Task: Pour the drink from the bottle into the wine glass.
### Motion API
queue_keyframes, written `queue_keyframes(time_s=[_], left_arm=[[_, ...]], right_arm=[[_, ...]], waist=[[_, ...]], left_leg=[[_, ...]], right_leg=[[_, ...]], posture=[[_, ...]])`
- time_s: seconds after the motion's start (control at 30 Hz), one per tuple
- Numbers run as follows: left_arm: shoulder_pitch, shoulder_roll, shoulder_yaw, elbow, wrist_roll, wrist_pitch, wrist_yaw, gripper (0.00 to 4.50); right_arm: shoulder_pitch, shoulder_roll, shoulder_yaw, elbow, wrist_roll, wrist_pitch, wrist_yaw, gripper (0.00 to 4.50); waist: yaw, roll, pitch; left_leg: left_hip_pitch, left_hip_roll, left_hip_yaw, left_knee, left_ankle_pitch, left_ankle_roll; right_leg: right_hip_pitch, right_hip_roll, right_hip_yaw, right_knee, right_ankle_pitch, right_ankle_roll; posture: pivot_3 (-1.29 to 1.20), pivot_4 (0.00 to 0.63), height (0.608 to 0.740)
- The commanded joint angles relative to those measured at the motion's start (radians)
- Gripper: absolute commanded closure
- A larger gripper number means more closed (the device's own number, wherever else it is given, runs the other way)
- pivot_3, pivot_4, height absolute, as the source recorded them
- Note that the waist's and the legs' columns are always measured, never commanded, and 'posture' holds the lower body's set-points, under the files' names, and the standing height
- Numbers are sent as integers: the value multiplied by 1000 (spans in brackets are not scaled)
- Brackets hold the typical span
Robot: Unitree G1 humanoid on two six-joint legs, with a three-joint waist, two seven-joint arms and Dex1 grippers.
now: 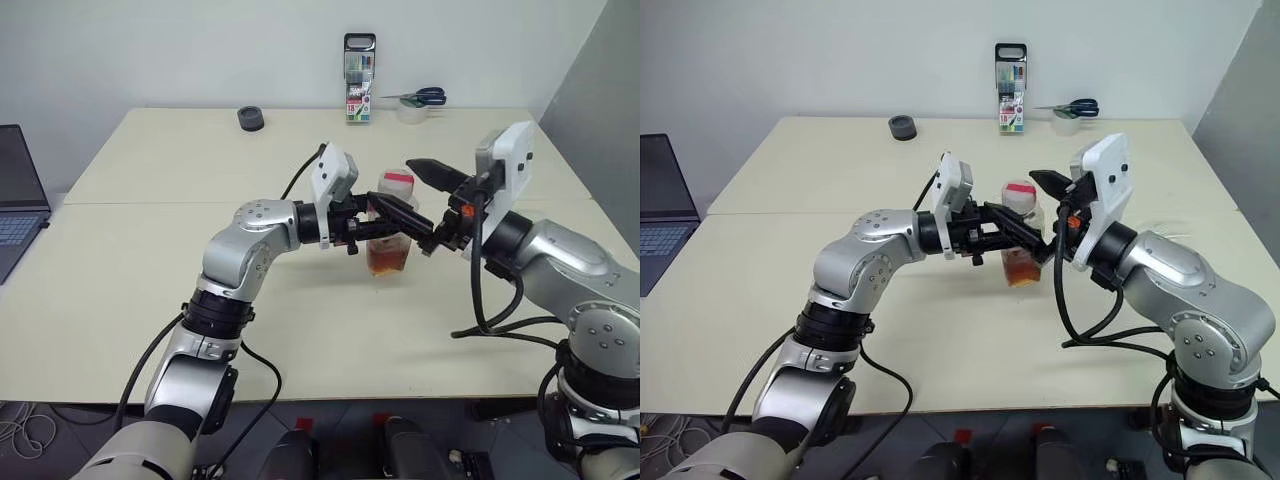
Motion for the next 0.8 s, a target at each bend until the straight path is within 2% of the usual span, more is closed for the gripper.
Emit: queue_keyframes(time_s=[0.03,0.23,0.53,0.67,0.8], left_arm=[[-34,-6,15,-19,-2,-30,-2,2601],[-34,-5,16,-20,1,-28,-1,2601],[-28,-1,13,-35,-2,-19,-3,2601],[-36,3,6,-41,-8,-16,-25,2601],[-44,1,1,-39,-9,-20,-41,2601]], right_arm=[[-7,5,-3,-15,3,-28,-11,625],[-18,21,-5,10,-8,-42,-27,2688],[-33,12,-11,28,-2,-51,-2,2700],[-90,-54,-15,122,50,-69,192,2700],[-166,-156,69,299,-23,-157,485,2700]], waist=[[0,0,0],[0,0,0],[0,0,0],[-1,0,0],[-1,0,0]], left_leg=[[0,0,0,0,0,0],[0,0,0,0,0,0],[0,0,0,0,0,0],[0,0,1,0,0,0],[0,0,1,0,0,1]], right_leg=[[0,0,0,0,0,0],[0,0,0,0,0,0],[0,0,0,0,0,0],[0,0,0,0,0,0],[1,1,-1,0,0,0]], posture=[[0,150,740],[0,150,740],[0,150,740],[0,150,740],[0,150,740]])
